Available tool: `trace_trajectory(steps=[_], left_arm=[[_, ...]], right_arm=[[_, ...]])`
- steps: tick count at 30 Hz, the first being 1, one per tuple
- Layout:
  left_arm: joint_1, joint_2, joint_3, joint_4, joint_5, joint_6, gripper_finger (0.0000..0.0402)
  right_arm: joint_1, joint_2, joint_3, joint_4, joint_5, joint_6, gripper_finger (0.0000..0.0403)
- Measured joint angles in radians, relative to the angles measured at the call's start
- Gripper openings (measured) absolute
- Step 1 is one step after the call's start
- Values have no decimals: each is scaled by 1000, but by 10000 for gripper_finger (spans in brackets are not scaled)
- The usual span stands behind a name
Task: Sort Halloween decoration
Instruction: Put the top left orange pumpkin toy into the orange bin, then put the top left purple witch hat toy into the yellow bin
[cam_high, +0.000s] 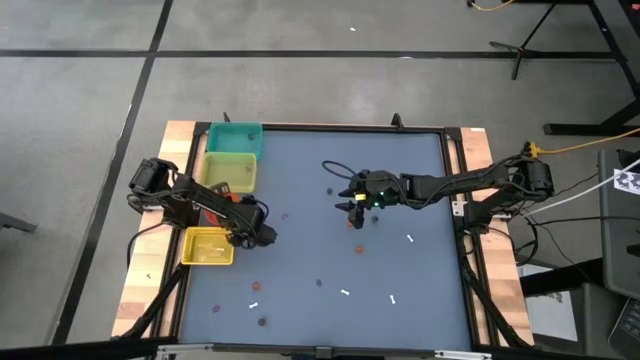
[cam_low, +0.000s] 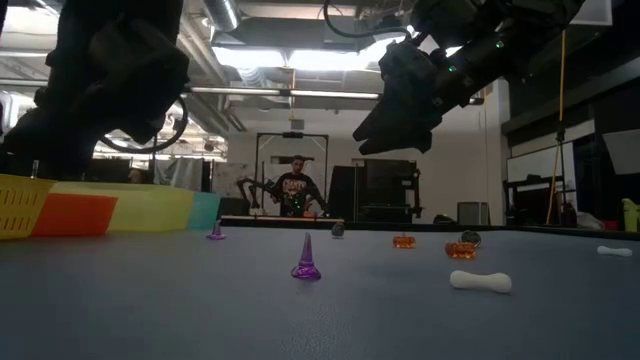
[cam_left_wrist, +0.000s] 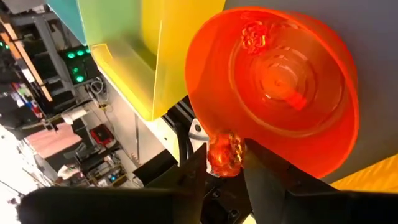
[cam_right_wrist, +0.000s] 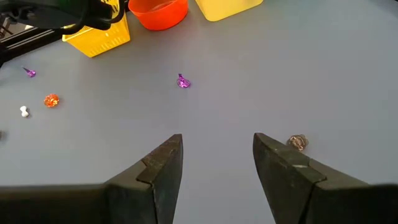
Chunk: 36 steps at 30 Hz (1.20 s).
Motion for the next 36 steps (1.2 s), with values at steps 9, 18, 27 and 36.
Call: trace_trajectory(steps=[9,18,27,36], left_arm=[[0,0,0,1,0,-10,132],[-9,0,36,-11,-5,-60,136],[-29,0,220,55,-119,-16,134],[6,0,256,426,-145,100,133]], right_arm=[[0,0,0,0,0,0,193],[0,0,0,0,0,0,193],[0,0,0,0,0,0,193],[0,0,0,0,0,0,193]])
